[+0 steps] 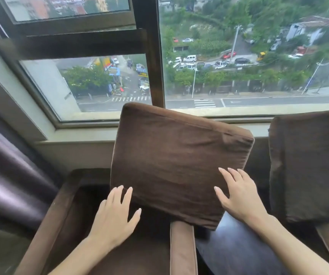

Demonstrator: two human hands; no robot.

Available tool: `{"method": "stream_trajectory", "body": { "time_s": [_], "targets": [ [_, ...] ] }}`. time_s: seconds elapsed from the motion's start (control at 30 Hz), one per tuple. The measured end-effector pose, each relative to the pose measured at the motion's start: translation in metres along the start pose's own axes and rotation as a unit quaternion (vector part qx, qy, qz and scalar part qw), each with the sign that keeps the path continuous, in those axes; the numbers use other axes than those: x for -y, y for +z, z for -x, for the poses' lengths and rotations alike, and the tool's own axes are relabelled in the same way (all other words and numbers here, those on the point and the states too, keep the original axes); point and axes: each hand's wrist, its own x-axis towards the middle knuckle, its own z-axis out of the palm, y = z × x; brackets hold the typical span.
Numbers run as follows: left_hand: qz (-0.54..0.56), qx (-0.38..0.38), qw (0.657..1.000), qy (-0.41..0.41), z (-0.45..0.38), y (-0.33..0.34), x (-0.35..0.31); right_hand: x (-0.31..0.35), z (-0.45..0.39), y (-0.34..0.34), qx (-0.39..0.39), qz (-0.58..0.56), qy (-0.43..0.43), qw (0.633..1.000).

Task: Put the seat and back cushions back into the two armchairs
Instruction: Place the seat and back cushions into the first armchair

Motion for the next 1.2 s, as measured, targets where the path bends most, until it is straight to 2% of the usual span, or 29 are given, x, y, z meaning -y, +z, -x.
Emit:
{"method": "stream_trajectory", "body": {
  "time_s": [0.17, 0.27, 0.4, 0.5, 0.6, 0.77, 0.9, 1.03, 1.13, 1.2],
  "targets": [
    [-0.028, -0.005, 1.000, -0.008, -0.099, -0.018, -0.029, -0.026, -0.115, -0.002, 0.021, 0.013, -0.019, 1.000],
    [-0.001, -0.019, 0.999, -0.026, -0.137, -0.028, -0.048, -0.034, -0.184, -0.008, 0.025, 0.030, -0.035, 0.999],
    [0.052, -0.029, 0.996, -0.068, -0.168, -0.033, -0.067, -0.041, -0.260, -0.011, 0.075, 0.013, -0.012, 0.997],
    [0.032, -0.027, 0.997, -0.062, -0.184, -0.031, -0.071, -0.049, -0.293, -0.003, 0.127, 0.000, 0.005, 0.992],
    [0.003, -0.033, 0.997, -0.065, -0.199, -0.031, -0.069, -0.051, -0.293, 0.019, 0.143, 0.029, -0.029, 0.989],
    [-0.026, -0.086, 0.994, -0.061, -0.228, -0.038, -0.073, -0.044, -0.272, 0.027, 0.019, 0.052, -0.048, 0.997],
    [-0.049, -0.103, 0.992, -0.057, -0.257, -0.054, -0.083, -0.030, -0.266, 0.018, 0.045, 0.072, -0.045, 0.995],
    [-0.070, -0.096, 0.991, -0.058, -0.280, -0.072, -0.084, -0.024, -0.251, 0.018, 0.033, 0.062, -0.078, 0.995],
    [-0.075, -0.110, 0.991, 0.010, -0.286, -0.079, -0.071, -0.029, -0.235, 0.023, 0.020, 0.063, -0.105, 0.992],
    [-0.091, -0.094, 0.989, 0.073, -0.287, -0.086, -0.062, -0.033, -0.225, 0.021, 0.024, 0.068, -0.108, 0.992]
  ]
}}
